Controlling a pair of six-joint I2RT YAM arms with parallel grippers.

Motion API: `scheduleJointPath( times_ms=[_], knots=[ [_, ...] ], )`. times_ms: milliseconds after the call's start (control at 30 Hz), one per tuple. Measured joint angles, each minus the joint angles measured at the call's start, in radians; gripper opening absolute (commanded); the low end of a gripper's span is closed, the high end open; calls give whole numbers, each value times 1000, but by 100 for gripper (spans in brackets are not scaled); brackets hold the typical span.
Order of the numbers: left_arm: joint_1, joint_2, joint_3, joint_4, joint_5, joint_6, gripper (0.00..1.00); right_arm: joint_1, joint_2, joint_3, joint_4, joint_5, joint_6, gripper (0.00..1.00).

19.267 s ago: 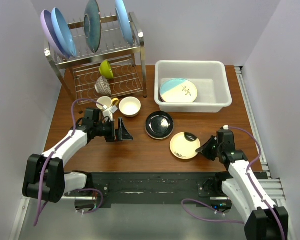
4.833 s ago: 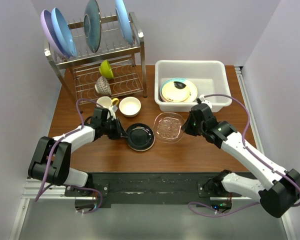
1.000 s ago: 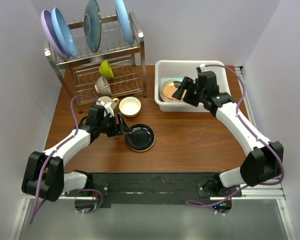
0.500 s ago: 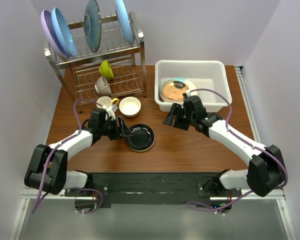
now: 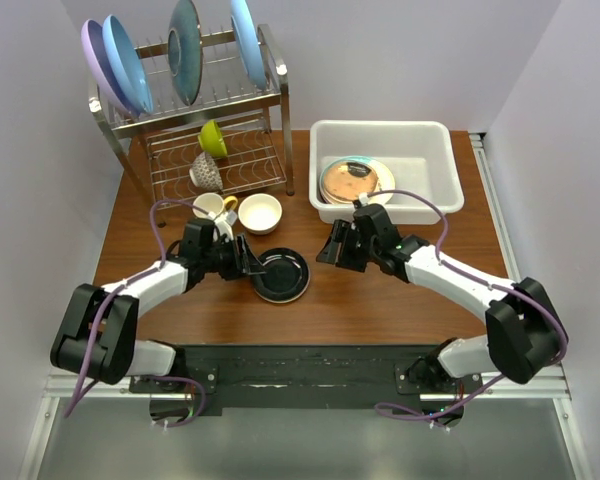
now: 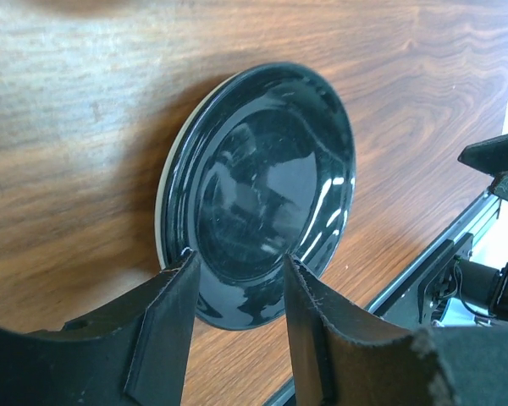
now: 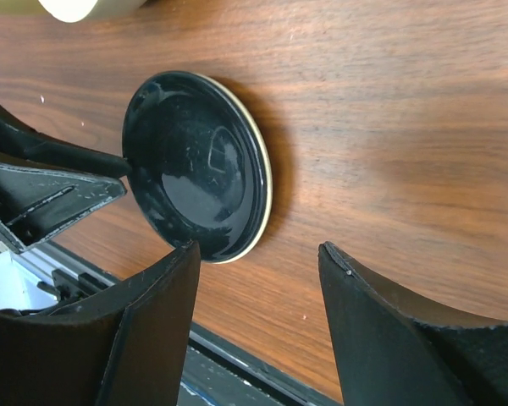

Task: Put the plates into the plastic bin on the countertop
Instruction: Pick up the plate at the center of the board.

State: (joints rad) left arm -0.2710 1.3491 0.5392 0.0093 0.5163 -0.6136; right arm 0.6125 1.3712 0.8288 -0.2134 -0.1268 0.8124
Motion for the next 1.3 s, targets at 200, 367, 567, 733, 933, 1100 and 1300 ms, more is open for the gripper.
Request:
scheduleJointPath(
  times_ms=[200,367,567,733,933,1100,1300],
  knots=[
    [-6,16,-14,13,4,-4,49,27,26,-5,23,0,16,61],
    [-38,60,-14,51,8,-7,48,45,47,-5,41,0,24,60],
    [-92,118,-14,115,29,-29,47,68,95,-5,74,-1,32,56],
    [-126,152,-9,171,42,-42,46,83,162,-5,90,-1,37,54],
    [-144,169,-6,196,48,-56,45,98,222,-5,117,-1,42,47],
    [-150,170,-4,196,49,-57,45,107,263,-5,153,-1,53,39],
    [-150,170,-4,196,49,-56,45,116,291,0,182,-5,67,16]
  ],
)
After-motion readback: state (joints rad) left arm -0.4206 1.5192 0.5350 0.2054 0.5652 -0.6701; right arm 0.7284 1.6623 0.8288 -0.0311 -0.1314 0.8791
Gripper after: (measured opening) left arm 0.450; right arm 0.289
